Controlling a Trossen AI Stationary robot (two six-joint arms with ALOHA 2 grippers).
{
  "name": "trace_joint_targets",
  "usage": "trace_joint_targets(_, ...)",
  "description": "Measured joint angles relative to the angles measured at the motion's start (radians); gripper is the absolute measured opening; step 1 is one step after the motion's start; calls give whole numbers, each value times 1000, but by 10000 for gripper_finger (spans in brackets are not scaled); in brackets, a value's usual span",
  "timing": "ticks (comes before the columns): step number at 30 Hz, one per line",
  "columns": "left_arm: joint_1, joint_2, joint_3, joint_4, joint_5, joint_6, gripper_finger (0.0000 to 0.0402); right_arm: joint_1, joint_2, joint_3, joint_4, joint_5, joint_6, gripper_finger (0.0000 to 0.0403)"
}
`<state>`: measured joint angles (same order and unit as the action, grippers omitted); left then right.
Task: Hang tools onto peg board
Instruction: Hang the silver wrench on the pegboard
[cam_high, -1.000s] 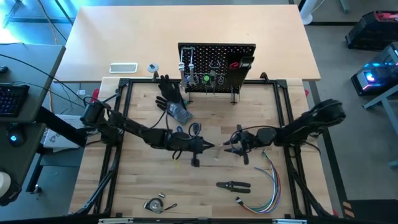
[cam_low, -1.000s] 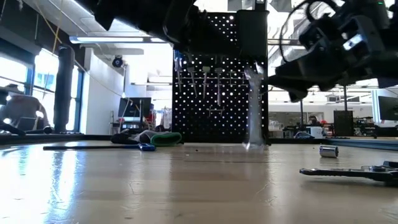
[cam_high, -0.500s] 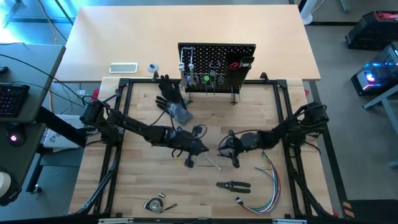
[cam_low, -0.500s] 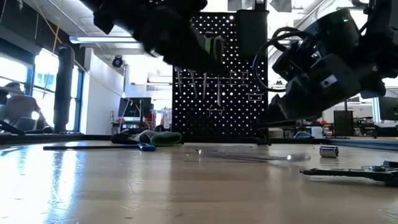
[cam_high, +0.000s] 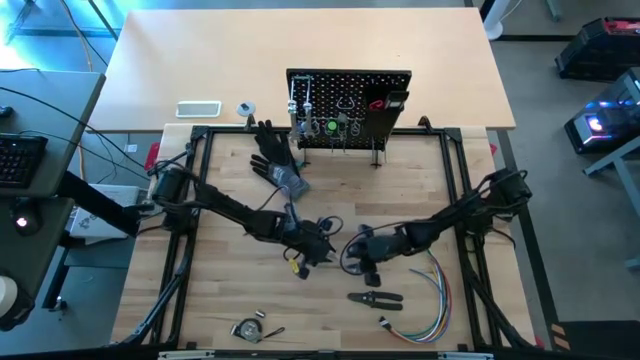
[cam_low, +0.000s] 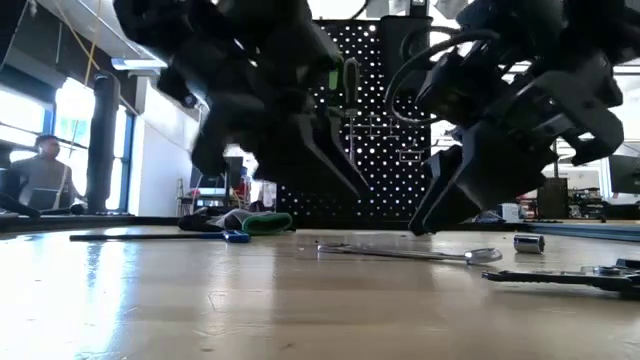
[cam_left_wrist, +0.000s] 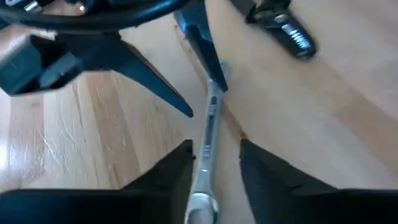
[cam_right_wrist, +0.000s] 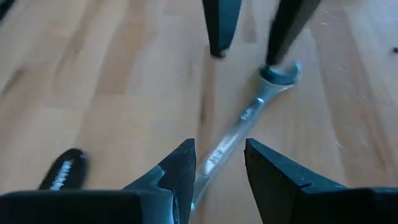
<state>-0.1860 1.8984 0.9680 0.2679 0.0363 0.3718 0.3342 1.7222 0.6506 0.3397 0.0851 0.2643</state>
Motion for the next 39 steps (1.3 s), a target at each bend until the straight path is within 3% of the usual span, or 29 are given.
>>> trace_joint_targets(5,23,64,1,31,54,-27,173,26,0,10,-31,59,66,134)
trace_joint_targets(10,36,116,1,59,85,-58,176,40,51,10,15,55,94,134)
trace_joint_targets(17,36,128,3,44,86,-98,135,44,117,17,-21,130,94,134)
trace_joint_targets(25,37,129,4,10,97,-117,77,-7,98,15,-104,240,-61,111)
trace_joint_targets(32,39,130,3,35,84,-172,69,-84,98,12,-99,242,-143,73)
trace_joint_targets(39,57,130,3,-13,-14,-240,58,-107,98,7,-42,278,-164,49)
